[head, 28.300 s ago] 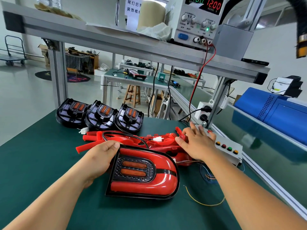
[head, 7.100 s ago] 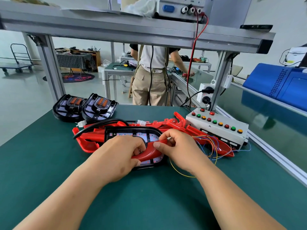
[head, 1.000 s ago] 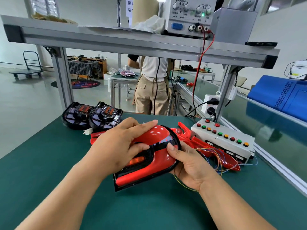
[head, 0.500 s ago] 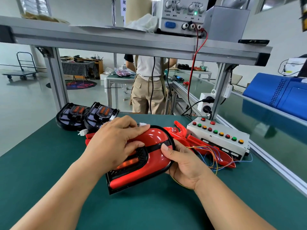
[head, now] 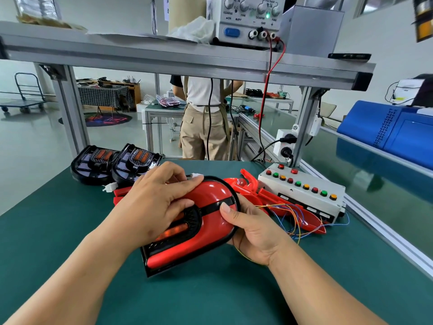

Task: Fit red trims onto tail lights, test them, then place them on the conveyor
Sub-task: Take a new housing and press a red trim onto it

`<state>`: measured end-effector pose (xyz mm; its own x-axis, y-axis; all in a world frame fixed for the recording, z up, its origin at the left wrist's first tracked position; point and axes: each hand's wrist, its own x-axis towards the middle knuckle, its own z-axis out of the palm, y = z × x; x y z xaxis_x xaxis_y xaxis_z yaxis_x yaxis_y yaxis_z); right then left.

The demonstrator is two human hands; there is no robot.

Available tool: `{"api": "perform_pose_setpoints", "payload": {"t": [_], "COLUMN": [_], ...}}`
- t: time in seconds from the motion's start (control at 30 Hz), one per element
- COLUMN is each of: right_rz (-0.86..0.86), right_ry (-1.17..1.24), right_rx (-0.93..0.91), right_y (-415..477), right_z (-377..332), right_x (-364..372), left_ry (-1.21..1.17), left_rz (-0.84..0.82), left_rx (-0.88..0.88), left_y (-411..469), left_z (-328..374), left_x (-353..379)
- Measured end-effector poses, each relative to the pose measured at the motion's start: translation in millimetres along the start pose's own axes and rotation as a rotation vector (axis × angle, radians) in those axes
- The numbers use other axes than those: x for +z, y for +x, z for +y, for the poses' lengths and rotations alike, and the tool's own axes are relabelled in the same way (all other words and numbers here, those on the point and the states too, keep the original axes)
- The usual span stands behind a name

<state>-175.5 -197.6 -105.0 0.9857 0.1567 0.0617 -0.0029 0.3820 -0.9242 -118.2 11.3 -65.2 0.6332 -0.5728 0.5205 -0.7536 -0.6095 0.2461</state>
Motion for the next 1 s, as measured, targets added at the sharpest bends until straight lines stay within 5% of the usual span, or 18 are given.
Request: {"api": "perform_pose_setpoints", "payload": {"t": [0.4, 0.63, 0.87, 1.0], "right_rz": [-0.006, -0.012, 0.236, 0.307], "right_ry": [0.029, 0.055, 0.069, 0.135], "right_rx": [-0.022, -0.029, -0.211, -0.235], "right_y": [2.7, 3.3, 10.6, 13.8], "right_z": [0.4, 2.5, 11.4, 10.2], "right_x": [-3.3, -5.0, 5.0, 2.2], "left_ry": [-0.111, -0.048, -0.017, -0.076], "left_rz": [-0.124, -0.044, 0.038, 0.200], "left_rx": [-0.008, 0.021, 0.103, -0.026], "left_y": [-2.6, -1.0, 0.5, -2.8], "left_z": [-6.1, -0.8, 12.4, 2.5], "left_x": [-3.3, 1.9, 9.9, 16.8]}}
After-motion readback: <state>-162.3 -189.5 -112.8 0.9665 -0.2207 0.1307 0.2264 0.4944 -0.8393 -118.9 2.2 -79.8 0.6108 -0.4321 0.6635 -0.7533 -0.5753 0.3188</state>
